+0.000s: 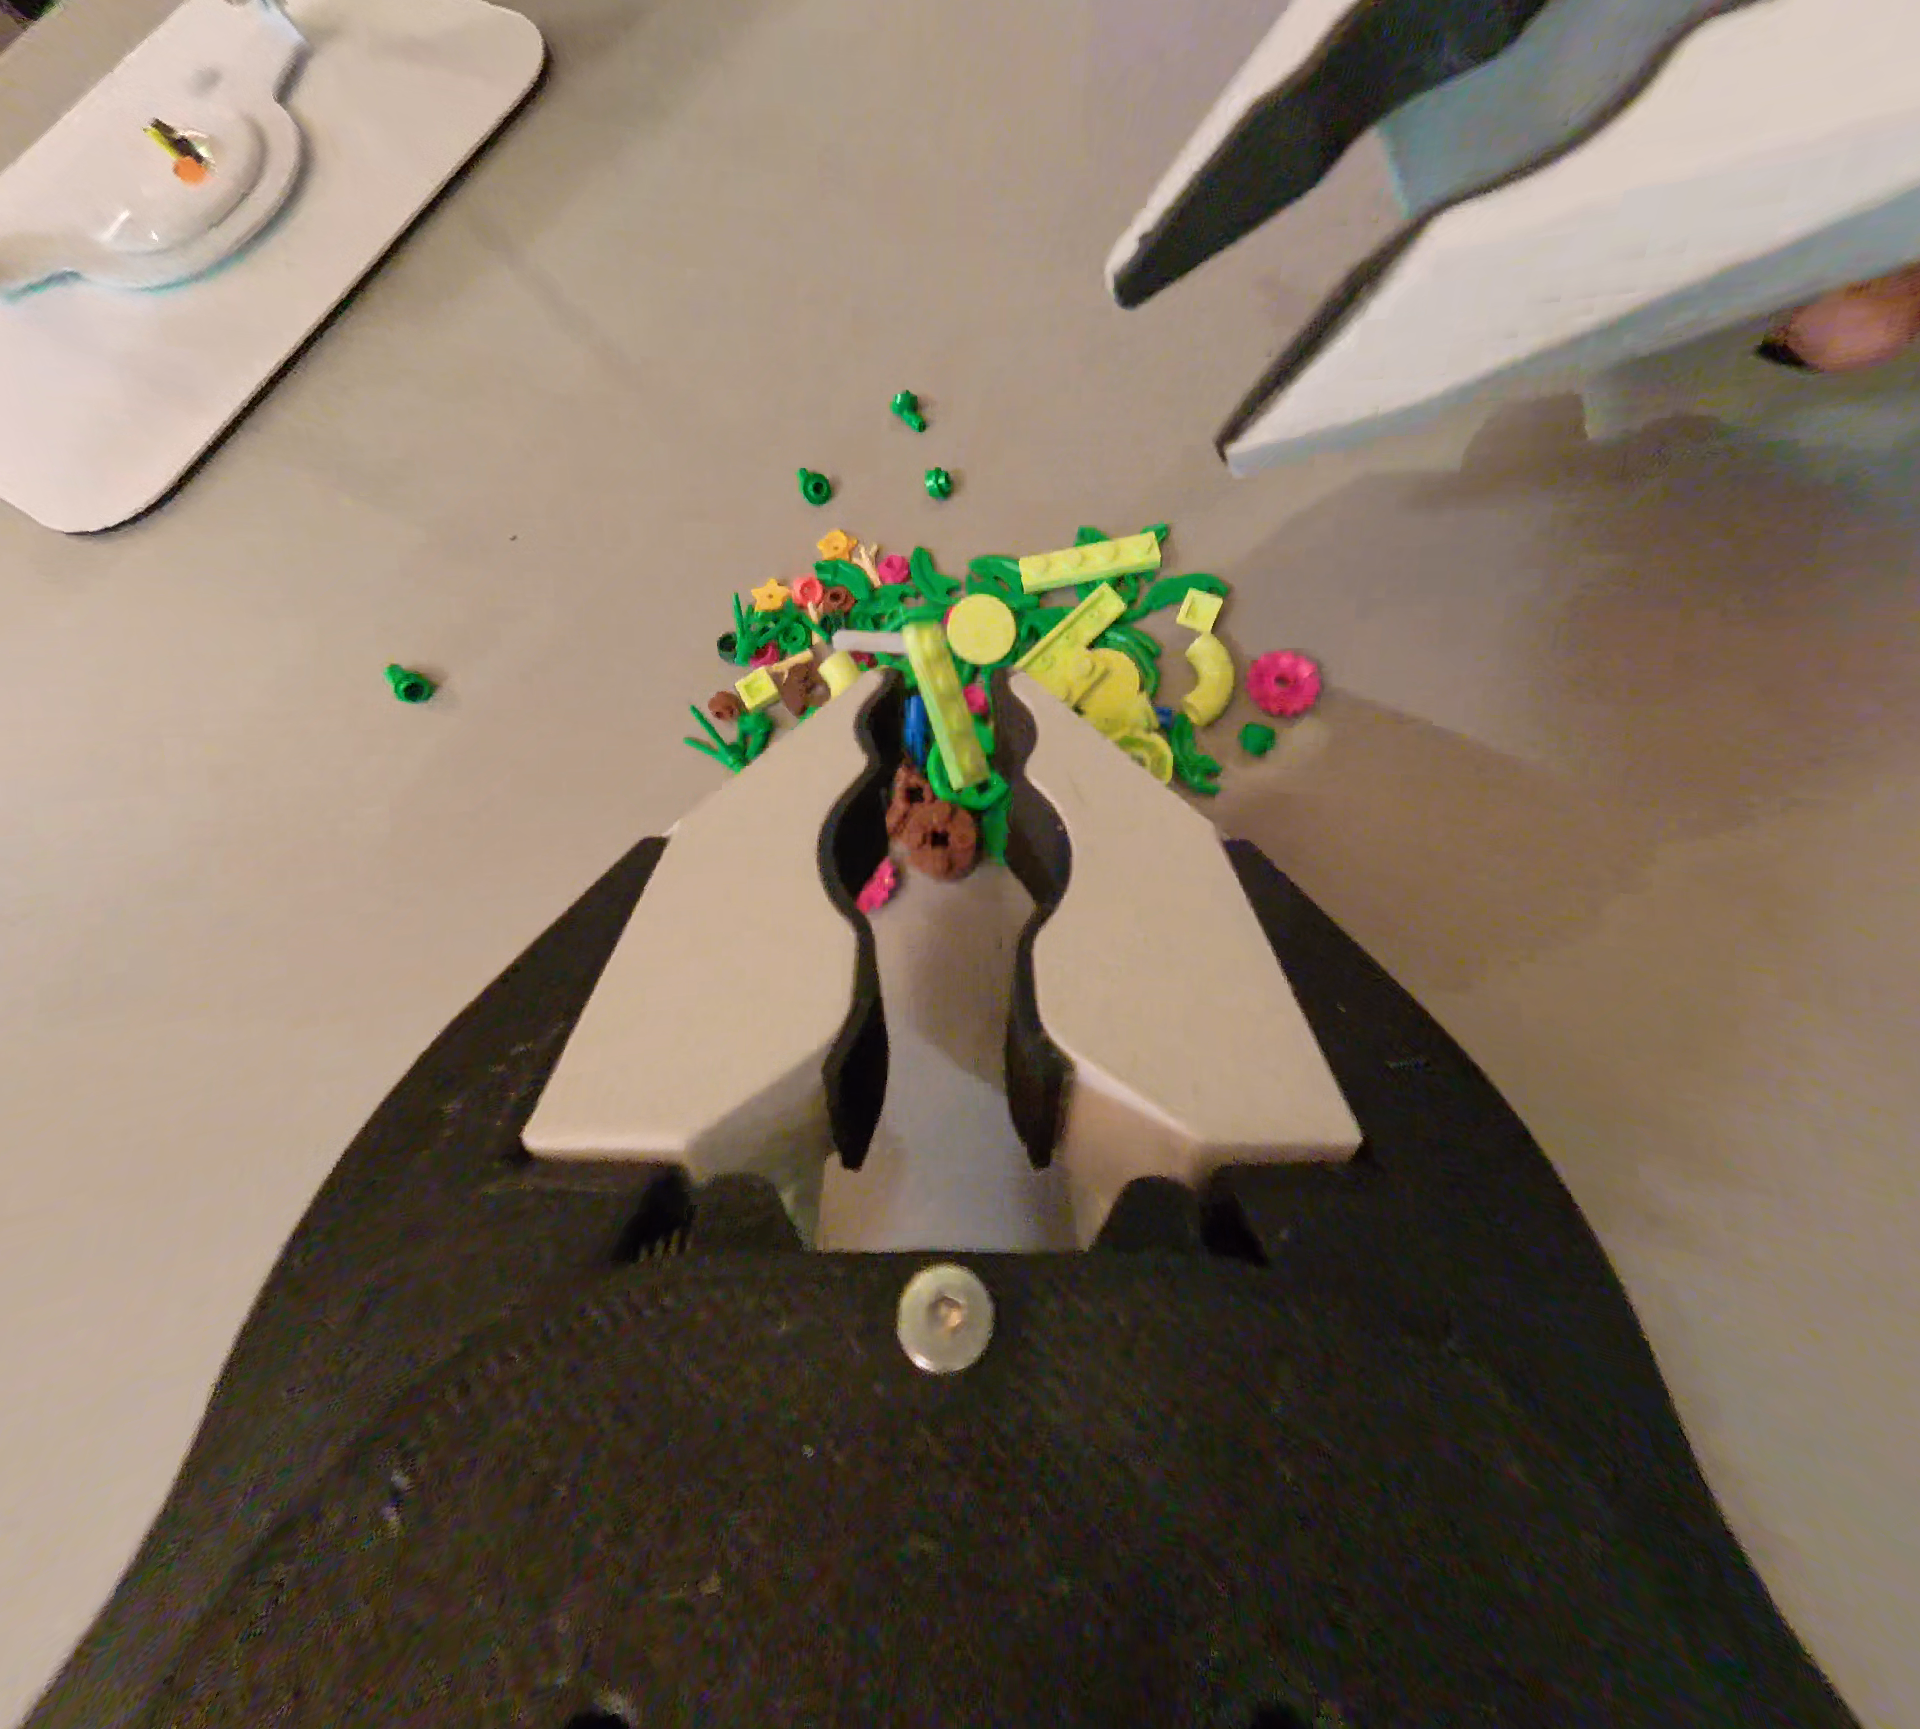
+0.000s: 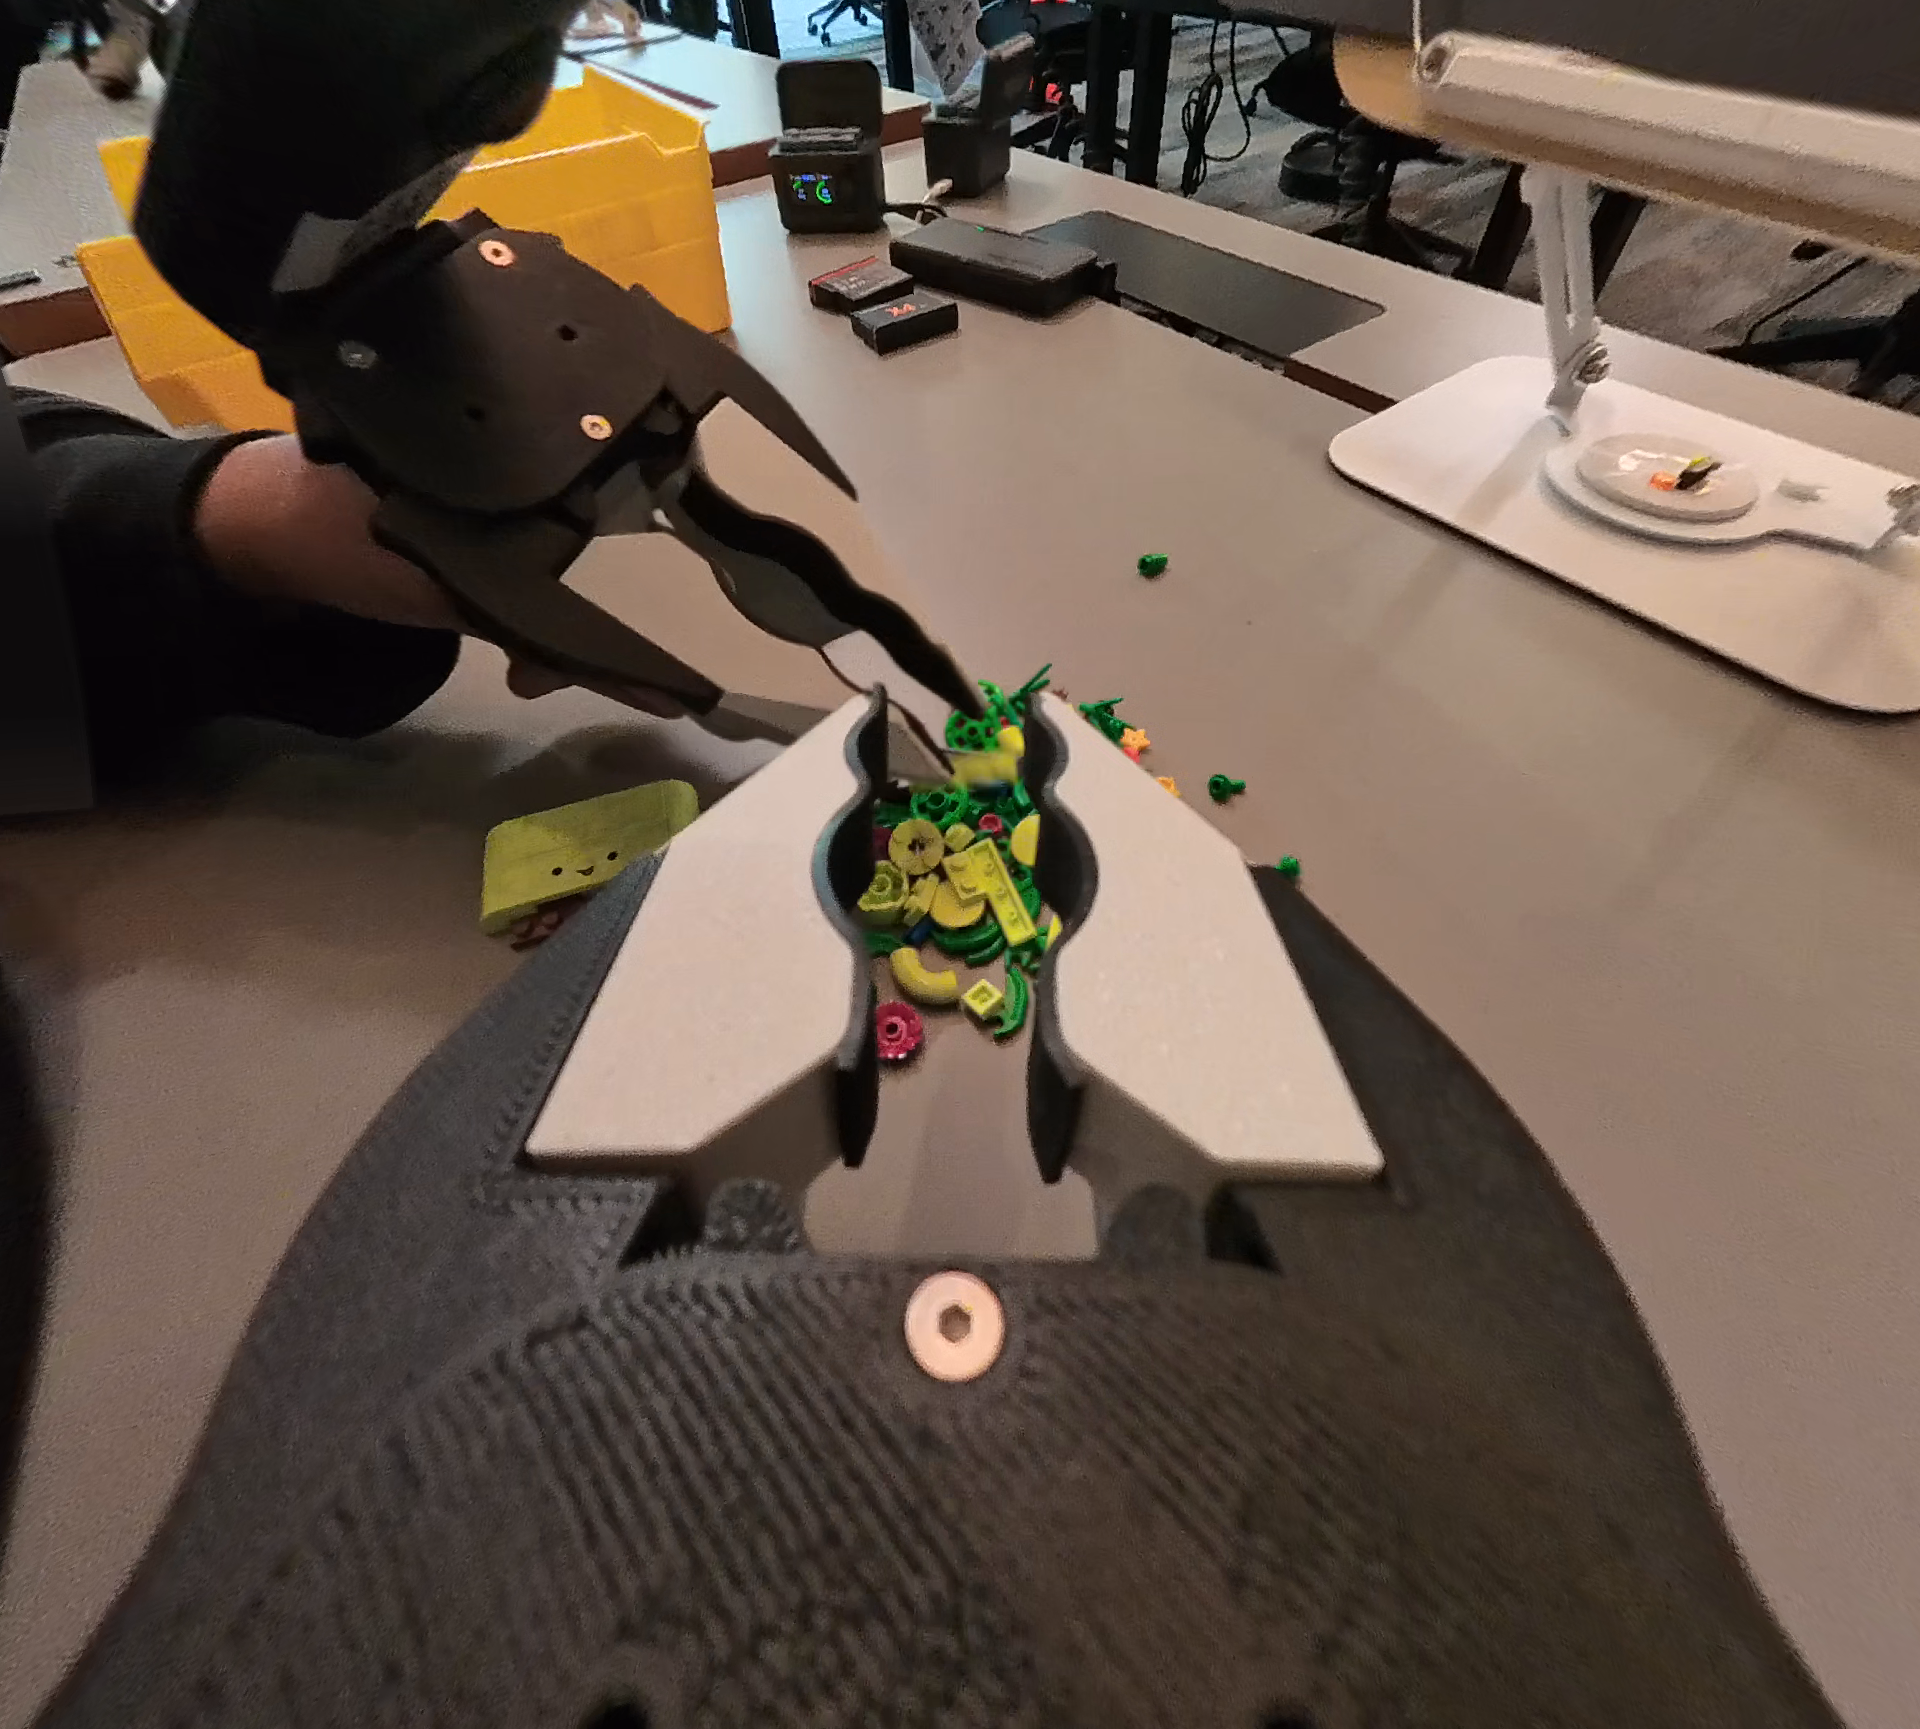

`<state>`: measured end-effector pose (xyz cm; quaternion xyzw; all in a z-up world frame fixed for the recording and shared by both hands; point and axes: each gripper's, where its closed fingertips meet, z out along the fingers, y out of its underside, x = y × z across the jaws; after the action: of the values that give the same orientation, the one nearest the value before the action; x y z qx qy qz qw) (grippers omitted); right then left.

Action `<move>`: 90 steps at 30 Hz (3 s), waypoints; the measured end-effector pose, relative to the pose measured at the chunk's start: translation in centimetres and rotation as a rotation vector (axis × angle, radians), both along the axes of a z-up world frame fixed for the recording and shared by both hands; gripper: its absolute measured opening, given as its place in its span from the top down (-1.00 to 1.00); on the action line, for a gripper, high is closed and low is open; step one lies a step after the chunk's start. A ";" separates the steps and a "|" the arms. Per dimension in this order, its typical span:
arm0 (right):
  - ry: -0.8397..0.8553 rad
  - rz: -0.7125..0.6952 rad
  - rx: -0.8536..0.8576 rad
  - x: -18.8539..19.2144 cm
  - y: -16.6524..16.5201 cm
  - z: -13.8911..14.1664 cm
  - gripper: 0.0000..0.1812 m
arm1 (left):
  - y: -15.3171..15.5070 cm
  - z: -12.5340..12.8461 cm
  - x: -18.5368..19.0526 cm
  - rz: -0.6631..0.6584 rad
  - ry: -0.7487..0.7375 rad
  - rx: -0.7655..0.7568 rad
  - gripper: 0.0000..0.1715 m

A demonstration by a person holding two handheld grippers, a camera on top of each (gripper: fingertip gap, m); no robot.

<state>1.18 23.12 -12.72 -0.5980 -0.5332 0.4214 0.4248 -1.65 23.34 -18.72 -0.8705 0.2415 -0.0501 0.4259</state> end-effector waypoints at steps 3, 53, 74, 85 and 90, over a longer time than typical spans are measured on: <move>0.024 -0.009 0.020 0.3 0.1 0.8 0.75 | 0.4 1.0 0.3 0.009 -0.066 0.021 0.71; -0.423 0.410 0.094 -1.9 -10.6 -9.0 0.49 | -11.8 -3.8 0.9 -0.419 0.003 -0.144 -0.10; -0.161 0.537 0.345 -1.3 -11.8 -4.8 0.54 | -11.2 -3.0 0.6 -0.410 -0.032 -0.104 0.24; -0.156 0.464 0.670 -1.9 -11.4 -5.6 0.96 | -11.9 -2.5 0.9 -0.452 -0.078 -0.107 0.35; -0.100 0.364 0.320 -1.8 -9.1 -3.1 0.98 | -10.0 -0.2 0.0 -0.376 -0.114 0.063 0.31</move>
<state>-0.63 14.04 -15.81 -0.4372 -0.7125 0.3713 0.4042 -1.70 13.30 -18.95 -0.7919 0.3769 -0.1706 0.4492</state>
